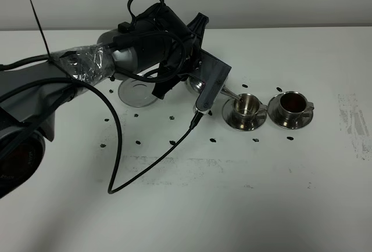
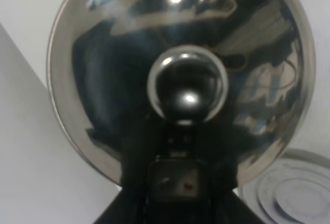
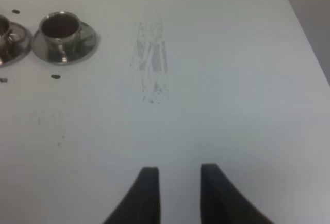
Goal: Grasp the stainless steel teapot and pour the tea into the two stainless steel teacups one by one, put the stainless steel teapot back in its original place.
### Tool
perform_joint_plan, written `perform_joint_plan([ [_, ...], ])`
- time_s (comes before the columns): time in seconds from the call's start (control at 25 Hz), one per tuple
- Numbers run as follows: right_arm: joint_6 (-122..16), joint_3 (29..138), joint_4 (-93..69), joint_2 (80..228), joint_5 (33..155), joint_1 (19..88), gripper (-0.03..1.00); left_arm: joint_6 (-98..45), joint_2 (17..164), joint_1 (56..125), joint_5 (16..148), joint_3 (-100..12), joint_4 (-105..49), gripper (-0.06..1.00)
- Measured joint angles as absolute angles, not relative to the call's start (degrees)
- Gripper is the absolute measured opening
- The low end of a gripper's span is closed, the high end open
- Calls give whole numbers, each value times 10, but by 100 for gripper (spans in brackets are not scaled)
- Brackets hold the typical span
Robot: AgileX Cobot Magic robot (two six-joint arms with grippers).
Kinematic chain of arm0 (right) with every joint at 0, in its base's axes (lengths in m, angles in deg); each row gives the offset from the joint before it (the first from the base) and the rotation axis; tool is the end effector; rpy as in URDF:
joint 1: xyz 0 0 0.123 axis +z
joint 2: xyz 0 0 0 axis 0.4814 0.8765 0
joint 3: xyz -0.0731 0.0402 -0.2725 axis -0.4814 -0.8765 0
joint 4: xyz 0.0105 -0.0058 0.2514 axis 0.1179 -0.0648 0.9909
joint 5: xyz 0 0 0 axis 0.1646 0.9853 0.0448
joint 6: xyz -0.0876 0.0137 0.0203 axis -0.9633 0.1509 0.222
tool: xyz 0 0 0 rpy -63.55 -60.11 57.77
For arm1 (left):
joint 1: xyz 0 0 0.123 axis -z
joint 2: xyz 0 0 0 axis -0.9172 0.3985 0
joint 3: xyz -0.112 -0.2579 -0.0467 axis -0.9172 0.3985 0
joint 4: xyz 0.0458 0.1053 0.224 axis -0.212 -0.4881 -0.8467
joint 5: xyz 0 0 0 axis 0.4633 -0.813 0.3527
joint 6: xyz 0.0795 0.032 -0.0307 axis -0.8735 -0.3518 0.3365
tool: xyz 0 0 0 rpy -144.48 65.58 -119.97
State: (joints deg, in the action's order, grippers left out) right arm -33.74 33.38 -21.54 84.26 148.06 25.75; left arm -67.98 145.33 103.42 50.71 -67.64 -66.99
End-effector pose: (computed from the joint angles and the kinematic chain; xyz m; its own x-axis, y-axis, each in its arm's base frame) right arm -0.0002 -0.0030 0.2795 -0.5370 -0.0554 -0.8418 0.0354 0.9955 -0.0881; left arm 0.4149 -0.2834 0.1871 0.5290 0.8065 0.2639 0.5766 -0.5698 0.5856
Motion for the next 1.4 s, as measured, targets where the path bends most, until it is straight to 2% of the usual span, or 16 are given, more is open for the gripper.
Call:
perform_joint_plan([
  [1.4,-337,334,-215,843,1481,258,19,-617,1457,1062,518,-693,-816,19],
])
